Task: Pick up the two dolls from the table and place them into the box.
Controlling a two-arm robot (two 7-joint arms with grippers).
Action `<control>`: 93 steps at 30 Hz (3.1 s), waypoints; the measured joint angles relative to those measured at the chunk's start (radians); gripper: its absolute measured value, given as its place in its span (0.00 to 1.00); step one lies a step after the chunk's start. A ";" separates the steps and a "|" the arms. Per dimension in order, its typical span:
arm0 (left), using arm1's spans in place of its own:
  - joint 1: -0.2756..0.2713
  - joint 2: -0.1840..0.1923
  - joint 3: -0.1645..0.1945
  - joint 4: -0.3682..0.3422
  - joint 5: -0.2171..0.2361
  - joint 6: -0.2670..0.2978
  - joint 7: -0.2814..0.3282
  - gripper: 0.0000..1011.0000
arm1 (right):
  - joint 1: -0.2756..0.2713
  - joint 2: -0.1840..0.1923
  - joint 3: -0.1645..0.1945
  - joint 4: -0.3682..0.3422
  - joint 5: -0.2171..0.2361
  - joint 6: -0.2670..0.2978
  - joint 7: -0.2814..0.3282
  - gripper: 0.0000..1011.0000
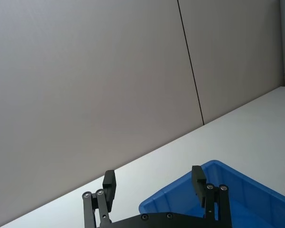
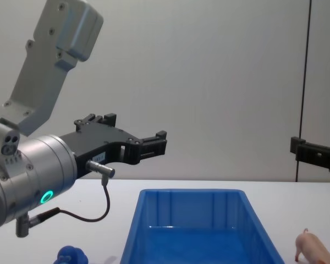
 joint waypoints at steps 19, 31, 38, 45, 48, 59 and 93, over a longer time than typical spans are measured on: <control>0.000 0.000 0.000 0.000 0.000 0.000 0.000 0.99 | 0.000 0.000 0.000 0.000 0.000 0.000 0.000 0.99; 0.000 0.000 0.000 0.000 0.000 0.000 0.000 0.99 | 0.000 0.000 0.001 0.000 0.000 0.000 0.000 0.99; 0.000 0.000 0.000 0.000 0.000 0.000 0.000 0.99 | 0.005 0.012 0.013 0.012 0.008 0.010 0.012 0.99; 0.000 0.000 0.000 0.000 0.000 0.000 0.000 0.99 | 0.006 0.038 0.035 0.029 0.017 0.032 0.031 0.99; 0.000 0.000 0.000 0.000 0.000 0.000 0.000 0.99 | 0.005 0.051 0.045 0.037 0.018 0.043 0.040 0.99; 0.000 0.000 0.000 0.000 0.000 0.000 0.000 0.99 | -0.012 0.094 0.072 0.055 0.014 0.087 0.061 0.99; 0.000 0.000 0.000 0.000 0.000 0.000 0.000 0.99 | -0.065 0.137 0.086 0.100 -0.038 0.239 0.101 0.95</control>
